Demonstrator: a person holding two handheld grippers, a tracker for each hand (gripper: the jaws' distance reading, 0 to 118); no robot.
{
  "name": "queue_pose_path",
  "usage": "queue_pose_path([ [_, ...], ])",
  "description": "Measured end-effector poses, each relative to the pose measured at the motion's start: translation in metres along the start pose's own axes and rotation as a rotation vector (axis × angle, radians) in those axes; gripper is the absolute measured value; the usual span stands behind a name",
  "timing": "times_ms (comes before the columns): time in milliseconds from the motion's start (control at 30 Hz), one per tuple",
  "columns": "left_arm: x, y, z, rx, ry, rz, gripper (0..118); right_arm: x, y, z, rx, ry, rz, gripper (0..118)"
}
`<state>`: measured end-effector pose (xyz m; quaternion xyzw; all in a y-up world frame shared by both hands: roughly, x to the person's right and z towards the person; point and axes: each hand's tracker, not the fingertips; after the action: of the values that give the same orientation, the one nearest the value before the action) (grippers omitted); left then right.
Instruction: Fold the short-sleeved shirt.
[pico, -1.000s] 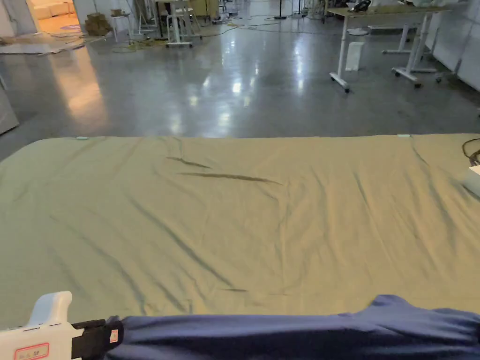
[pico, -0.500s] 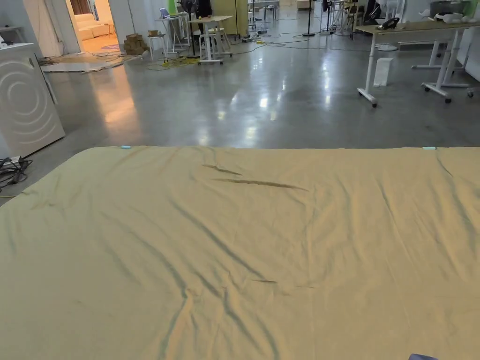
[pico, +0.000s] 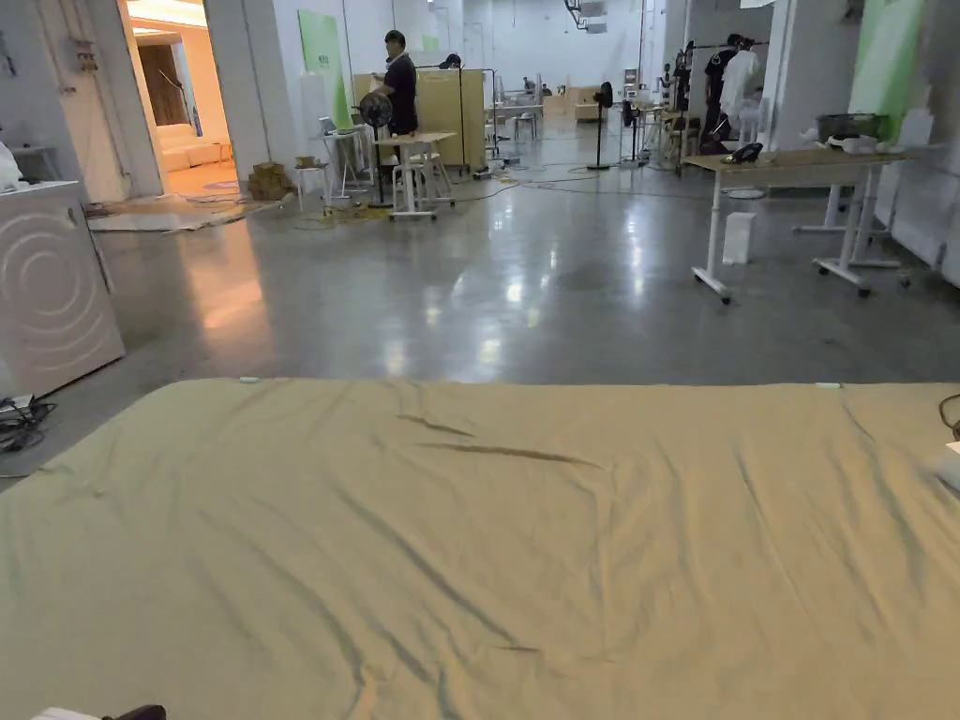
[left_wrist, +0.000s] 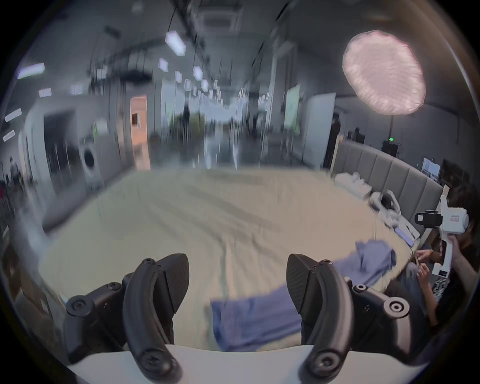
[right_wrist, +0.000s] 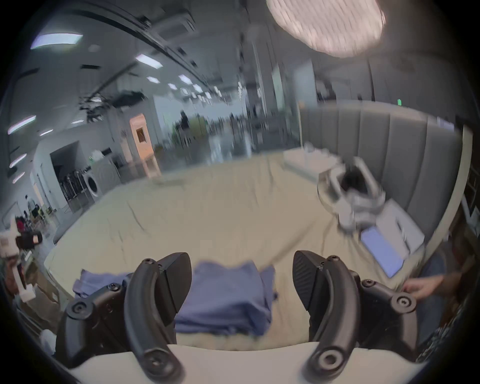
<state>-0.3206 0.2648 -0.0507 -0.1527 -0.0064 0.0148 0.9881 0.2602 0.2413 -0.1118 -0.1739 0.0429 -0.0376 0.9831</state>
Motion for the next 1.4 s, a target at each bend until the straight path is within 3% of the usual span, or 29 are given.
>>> queue_pose_path([
  [133, 0.049, 0.035, 0.037, 0.23, 0.067, -0.094, 83, -0.058, 0.031, 0.031, 0.15, 0.052, 0.07, 89],
  [300, 0.083, 0.043, 0.056, 0.284, 0.026, -0.126, 82, -0.105, 0.038, 0.048, 0.213, 0.122, 0.151, 89],
  [367, 0.091, 0.039, 0.059, 0.252, 0.022, -0.148, 70, -0.115, 0.036, 0.05, 0.204, 0.143, 0.171, 88],
  [400, 0.093, 0.037, 0.061, 0.23, 0.014, -0.167, 52, -0.119, 0.033, 0.052, 0.199, 0.16, 0.189, 83],
  [433, 0.093, 0.036, 0.06, 0.221, 0.007, -0.18, 34, -0.124, 0.03, 0.054, 0.193, 0.167, 0.209, 70],
  [467, 0.094, 0.034, 0.062, 0.212, 0.005, -0.181, 18, -0.129, 0.032, 0.057, 0.194, 0.169, 0.223, 56],
  [500, 0.096, 0.033, 0.063, 0.202, 0.01, -0.183, 7, -0.133, 0.03, 0.059, 0.198, 0.172, 0.239, 34],
  [533, 0.096, 0.031, 0.066, 0.206, 0.018, -0.181, 1, -0.136, 0.029, 0.061, 0.197, 0.173, 0.252, 21],
  [600, 0.093, 0.029, 0.072, 0.223, 0.005, -0.161, 1, -0.141, 0.026, 0.062, 0.174, 0.159, 0.286, 0],
  [700, 0.095, 0.036, 0.081, 0.257, -0.026, -0.117, 1, -0.147, 0.022, 0.065, 0.175, 0.17, 0.295, 0],
  [867, 0.094, 0.036, 0.073, 0.234, -0.021, -0.146, 1, -0.135, 0.016, 0.058, 0.167, 0.2, 0.237, 0],
  [1000, 0.078, 0.029, 0.067, 0.21, -0.038, -0.064, 1, -0.126, 0.016, 0.06, 0.173, 0.203, 0.198, 0],
  [1133, 0.043, 0.014, 0.049, 0.095, -0.029, 0.079, 1, -0.117, 0.011, 0.059, 0.151, 0.225, 0.125, 0],
  [1267, -0.004, -0.007, 0.023, -0.093, -0.068, 0.245, 4, -0.113, 0.005, 0.054, 0.102, 0.228, 0.101, 0],
  [1300, -0.016, -0.017, 0.019, -0.114, -0.072, 0.286, 14, -0.117, 0.006, 0.053, 0.086, 0.23, 0.105, 0],
  [1333, -0.026, -0.024, 0.015, -0.114, -0.054, 0.32, 33, -0.116, 0.005, 0.051, 0.073, 0.234, 0.105, 0],
  [1400, -0.043, -0.039, -0.001, -0.198, -0.061, 0.388, 81, -0.115, 0.004, 0.045, 0.043, 0.234, 0.091, 0],
])
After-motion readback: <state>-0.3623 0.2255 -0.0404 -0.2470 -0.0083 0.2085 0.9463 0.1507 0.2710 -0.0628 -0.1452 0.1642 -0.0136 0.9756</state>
